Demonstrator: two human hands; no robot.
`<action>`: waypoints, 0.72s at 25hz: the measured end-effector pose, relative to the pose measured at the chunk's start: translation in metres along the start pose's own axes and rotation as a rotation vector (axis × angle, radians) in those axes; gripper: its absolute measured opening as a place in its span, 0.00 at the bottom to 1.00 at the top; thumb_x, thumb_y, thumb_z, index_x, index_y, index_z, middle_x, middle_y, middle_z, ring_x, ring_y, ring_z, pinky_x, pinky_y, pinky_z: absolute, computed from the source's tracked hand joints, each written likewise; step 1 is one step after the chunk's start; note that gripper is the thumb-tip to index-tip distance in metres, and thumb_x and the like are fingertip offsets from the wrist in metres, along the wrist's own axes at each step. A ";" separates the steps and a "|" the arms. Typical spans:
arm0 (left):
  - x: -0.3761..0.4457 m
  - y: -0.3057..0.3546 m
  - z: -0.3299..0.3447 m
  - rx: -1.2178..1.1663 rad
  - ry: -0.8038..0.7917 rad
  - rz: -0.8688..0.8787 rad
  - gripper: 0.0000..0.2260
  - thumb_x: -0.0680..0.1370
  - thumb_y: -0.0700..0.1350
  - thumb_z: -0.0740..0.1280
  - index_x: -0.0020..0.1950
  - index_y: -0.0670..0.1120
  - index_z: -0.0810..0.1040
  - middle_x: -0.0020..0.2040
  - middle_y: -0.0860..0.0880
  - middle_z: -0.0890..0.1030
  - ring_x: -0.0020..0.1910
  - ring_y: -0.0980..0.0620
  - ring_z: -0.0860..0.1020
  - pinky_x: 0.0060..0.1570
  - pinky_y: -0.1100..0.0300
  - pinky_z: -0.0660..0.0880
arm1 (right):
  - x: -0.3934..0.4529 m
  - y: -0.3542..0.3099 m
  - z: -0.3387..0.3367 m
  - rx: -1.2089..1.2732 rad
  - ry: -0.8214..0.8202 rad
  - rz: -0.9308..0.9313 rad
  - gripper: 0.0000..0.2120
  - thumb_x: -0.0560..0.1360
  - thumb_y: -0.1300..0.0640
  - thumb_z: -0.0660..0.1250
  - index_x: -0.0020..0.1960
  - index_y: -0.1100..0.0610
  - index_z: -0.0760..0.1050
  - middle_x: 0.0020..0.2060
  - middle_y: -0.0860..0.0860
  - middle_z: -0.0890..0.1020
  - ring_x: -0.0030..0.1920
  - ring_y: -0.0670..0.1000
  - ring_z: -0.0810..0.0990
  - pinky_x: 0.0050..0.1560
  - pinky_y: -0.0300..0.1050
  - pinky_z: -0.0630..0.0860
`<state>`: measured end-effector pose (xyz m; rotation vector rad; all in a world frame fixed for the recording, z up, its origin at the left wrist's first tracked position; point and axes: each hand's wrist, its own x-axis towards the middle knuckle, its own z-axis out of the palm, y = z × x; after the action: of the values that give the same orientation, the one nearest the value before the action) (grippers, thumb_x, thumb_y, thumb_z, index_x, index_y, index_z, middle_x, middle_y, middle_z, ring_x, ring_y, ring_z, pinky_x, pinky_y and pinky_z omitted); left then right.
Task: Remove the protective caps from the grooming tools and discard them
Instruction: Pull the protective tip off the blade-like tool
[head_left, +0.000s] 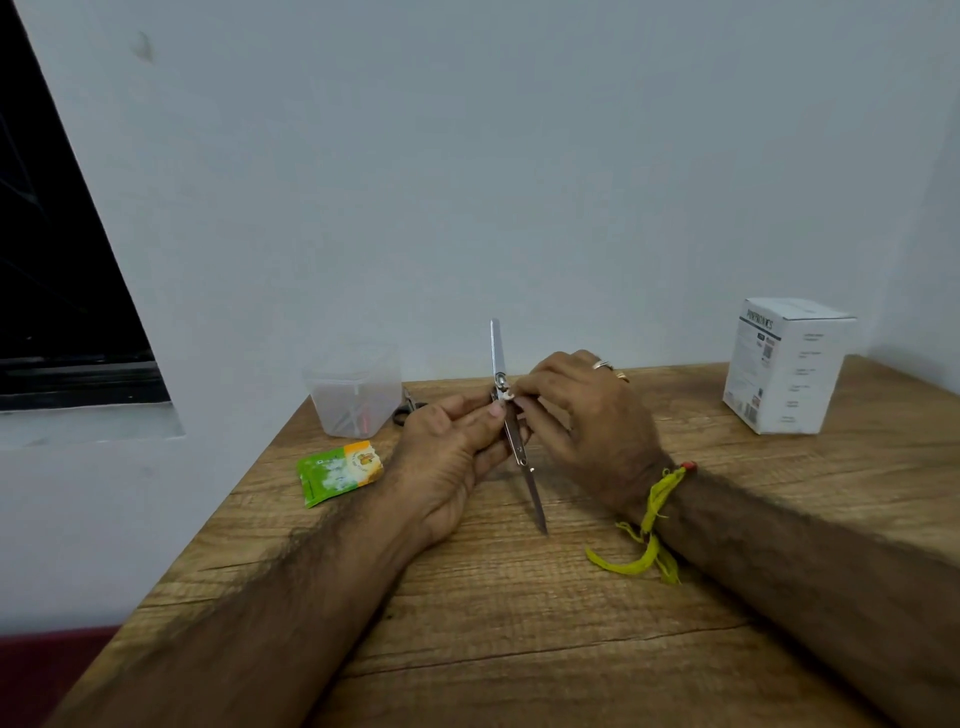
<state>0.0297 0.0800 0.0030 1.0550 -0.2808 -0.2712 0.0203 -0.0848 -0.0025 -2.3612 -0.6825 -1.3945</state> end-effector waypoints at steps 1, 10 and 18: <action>0.001 0.000 0.000 -0.018 0.003 -0.005 0.09 0.79 0.31 0.64 0.58 0.33 0.79 0.46 0.41 0.85 0.42 0.50 0.85 0.42 0.60 0.83 | -0.001 0.001 0.000 0.014 0.000 0.002 0.04 0.77 0.59 0.69 0.49 0.57 0.82 0.42 0.50 0.81 0.43 0.54 0.78 0.43 0.55 0.77; 0.001 0.002 0.002 -0.007 -0.016 -0.013 0.11 0.79 0.31 0.63 0.60 0.34 0.78 0.45 0.42 0.85 0.42 0.51 0.85 0.48 0.57 0.83 | 0.000 -0.001 0.001 0.047 0.028 -0.037 0.06 0.77 0.59 0.68 0.48 0.60 0.82 0.42 0.52 0.81 0.42 0.56 0.78 0.45 0.57 0.76; -0.001 0.004 0.002 -0.057 0.002 -0.009 0.09 0.79 0.31 0.64 0.58 0.33 0.78 0.47 0.41 0.85 0.44 0.49 0.85 0.45 0.56 0.84 | -0.002 -0.002 0.000 0.090 0.025 0.021 0.04 0.77 0.60 0.69 0.47 0.60 0.82 0.41 0.52 0.81 0.42 0.56 0.78 0.45 0.56 0.76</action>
<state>0.0287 0.0803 0.0075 1.0000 -0.2656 -0.2847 0.0179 -0.0837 -0.0040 -2.2718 -0.6972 -1.3535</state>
